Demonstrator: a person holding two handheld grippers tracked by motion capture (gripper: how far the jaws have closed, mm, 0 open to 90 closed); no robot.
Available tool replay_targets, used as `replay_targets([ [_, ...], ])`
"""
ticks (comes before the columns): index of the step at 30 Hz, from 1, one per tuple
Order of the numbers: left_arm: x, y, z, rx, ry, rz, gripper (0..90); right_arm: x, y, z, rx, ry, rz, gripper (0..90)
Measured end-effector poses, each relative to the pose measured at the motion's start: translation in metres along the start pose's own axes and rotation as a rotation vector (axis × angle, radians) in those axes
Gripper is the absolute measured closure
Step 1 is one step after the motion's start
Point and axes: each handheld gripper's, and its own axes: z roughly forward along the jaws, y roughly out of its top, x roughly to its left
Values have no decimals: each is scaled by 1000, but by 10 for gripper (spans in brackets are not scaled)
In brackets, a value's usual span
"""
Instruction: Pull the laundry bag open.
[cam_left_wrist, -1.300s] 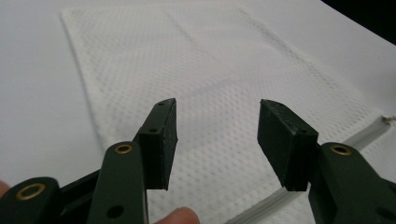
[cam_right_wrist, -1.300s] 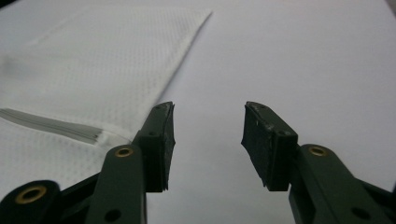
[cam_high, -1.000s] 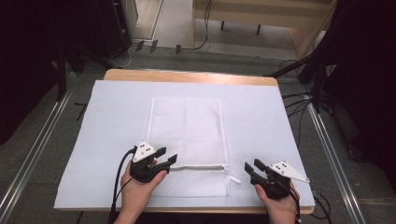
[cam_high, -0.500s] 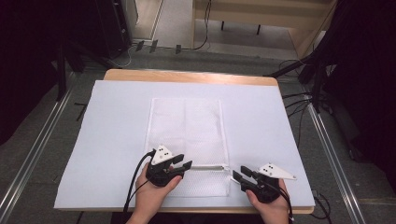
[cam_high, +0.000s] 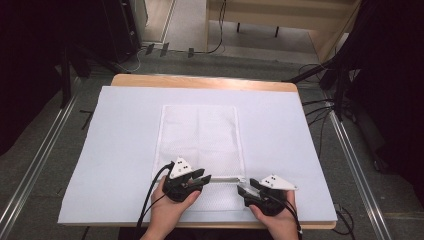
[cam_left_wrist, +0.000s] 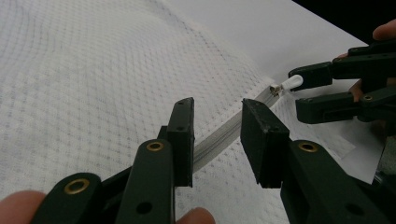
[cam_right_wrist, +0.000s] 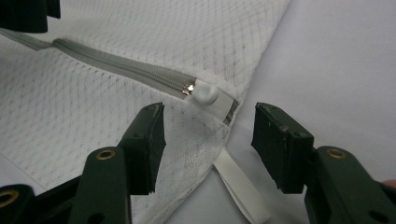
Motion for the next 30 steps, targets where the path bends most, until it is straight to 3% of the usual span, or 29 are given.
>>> replay_targets([
  [5,-1,1,0,0,-7,0,657,6,-1,3,19,6,-32,454],
  [11,-4,2,2,1,-22,4,658,13,-2,7,18,-42,-47,509],
  [12,-6,3,4,2,-26,4,658,14,-3,7,14,-57,-54,538],
  [13,-6,3,5,4,-28,6,658,19,-5,8,6,-112,-86,589],
  [15,-8,4,7,8,-33,12,657,20,-6,8,0,-123,-89,603],
  [16,-12,7,11,12,-48,16,656,21,-7,8,-7,-142,-77,672],
  [17,-12,7,11,12,-48,16,656,21,-7,8,-7,-142,-77,672],
  [18,-16,8,14,19,-59,29,655,18,-7,7,-12,-148,-58,751],
  [22,-25,11,21,37,-81,46,652,10,-7,6,-26,-128,-26,884],
  [30,-31,8,34,71,-97,58,648,8,-5,5,-34,-73,-8,900],
])
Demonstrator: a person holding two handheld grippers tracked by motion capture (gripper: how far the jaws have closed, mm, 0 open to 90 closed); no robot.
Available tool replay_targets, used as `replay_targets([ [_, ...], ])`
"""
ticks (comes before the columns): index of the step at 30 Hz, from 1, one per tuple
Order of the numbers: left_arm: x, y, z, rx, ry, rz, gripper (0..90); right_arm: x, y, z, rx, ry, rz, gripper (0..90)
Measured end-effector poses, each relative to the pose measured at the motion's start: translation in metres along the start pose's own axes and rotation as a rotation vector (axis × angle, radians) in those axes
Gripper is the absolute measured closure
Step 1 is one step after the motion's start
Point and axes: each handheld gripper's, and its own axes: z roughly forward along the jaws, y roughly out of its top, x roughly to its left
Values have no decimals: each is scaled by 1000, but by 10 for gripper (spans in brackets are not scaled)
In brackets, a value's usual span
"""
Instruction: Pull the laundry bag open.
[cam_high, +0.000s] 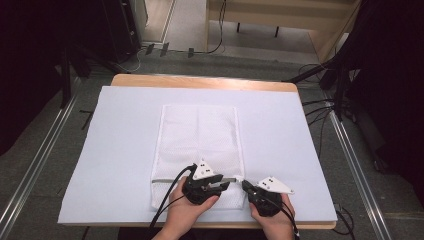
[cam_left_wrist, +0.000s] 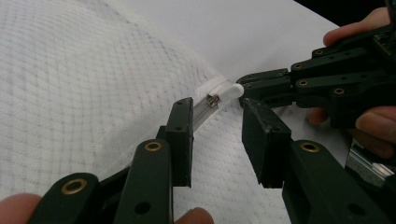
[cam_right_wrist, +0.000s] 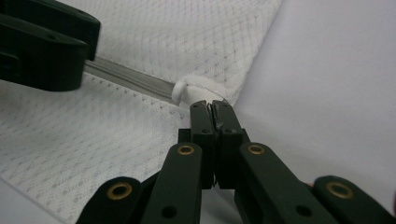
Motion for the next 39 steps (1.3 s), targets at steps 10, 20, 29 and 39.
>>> replay_targets([
  [10,1,-2,4,-6,-21,-7,651,12,12,-12,-101,50,-24,900],
  [20,6,-1,-1,-16,-42,-20,688,19,16,-16,-136,74,-53,900],
  [29,5,-1,-1,-17,-59,-25,738,21,17,-19,-148,92,-65,900],
  [39,8,0,-3,-37,-114,-67,795,26,17,-20,-161,101,-100,900],
])
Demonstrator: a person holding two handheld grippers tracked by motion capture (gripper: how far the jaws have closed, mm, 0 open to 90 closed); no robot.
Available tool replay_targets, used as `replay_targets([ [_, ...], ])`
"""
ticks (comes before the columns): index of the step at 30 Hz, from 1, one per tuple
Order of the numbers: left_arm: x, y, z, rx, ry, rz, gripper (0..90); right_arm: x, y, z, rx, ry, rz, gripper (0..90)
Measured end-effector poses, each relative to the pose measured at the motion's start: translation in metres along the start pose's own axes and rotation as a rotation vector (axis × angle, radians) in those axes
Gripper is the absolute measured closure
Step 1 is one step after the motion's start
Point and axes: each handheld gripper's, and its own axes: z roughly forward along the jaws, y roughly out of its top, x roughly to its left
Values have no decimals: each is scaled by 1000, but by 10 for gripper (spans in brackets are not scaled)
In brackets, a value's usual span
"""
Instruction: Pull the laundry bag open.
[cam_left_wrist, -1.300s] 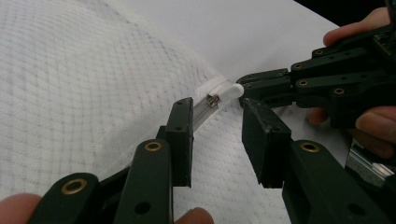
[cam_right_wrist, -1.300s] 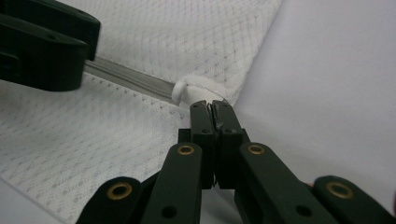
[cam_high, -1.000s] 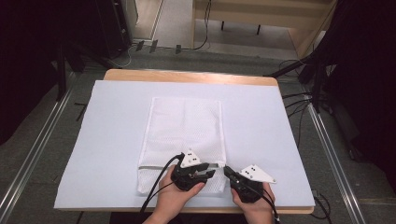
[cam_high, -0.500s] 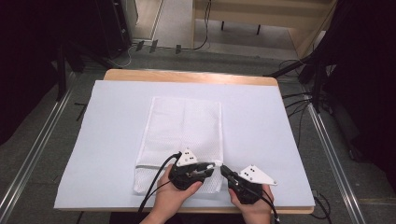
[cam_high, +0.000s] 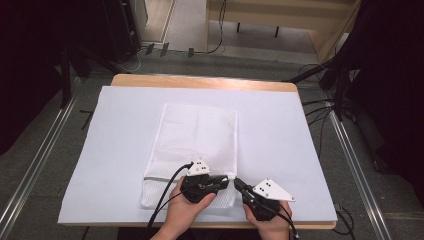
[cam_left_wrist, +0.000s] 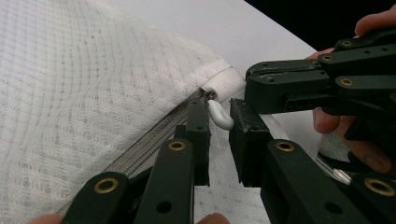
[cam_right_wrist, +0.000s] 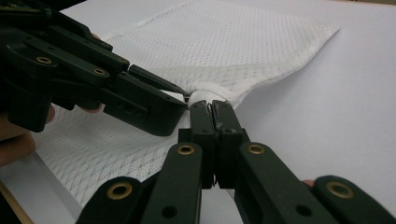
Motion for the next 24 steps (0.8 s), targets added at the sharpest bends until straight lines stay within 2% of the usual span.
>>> replay_targets([
  [2,1,0,0,5,7,-5,811,0,0,-1,-3,0,-4,900],
  [5,4,1,-3,1,-5,-31,837,1,1,-1,1,2,-13,900],
  [9,6,0,-5,6,-6,-37,876,4,2,-1,15,-11,-31,900],
  [15,5,-1,-4,21,23,-8,880,4,2,-1,26,-27,-33,900],
  [24,8,-3,-7,38,48,-6,881,2,3,-2,29,-41,-34,900],
])
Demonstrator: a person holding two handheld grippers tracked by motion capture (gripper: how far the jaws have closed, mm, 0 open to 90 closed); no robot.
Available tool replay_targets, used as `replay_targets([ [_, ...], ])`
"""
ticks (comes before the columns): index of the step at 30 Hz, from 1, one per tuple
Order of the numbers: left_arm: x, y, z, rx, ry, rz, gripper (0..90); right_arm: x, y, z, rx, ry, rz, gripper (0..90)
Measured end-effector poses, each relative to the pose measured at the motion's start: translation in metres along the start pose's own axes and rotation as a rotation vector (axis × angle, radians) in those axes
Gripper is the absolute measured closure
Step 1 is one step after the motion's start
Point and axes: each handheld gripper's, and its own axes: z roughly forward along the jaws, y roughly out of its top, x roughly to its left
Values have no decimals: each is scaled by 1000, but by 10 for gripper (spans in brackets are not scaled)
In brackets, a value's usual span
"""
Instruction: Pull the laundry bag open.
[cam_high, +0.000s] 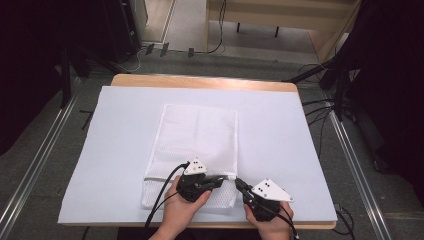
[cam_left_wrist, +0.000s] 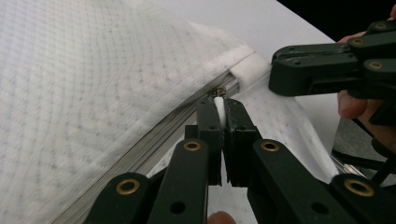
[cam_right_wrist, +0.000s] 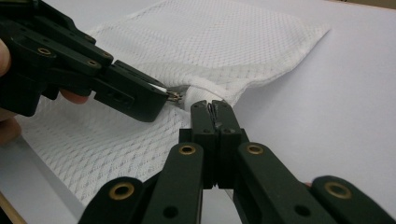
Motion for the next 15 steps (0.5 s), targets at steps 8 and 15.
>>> replay_targets([
  [8,17,-10,-15,-1,40,-40,881,-9,1,-3,-10,-22,17,900],
  [15,38,-26,-44,11,90,-90,881,-9,1,-5,-11,-31,8,900],
])
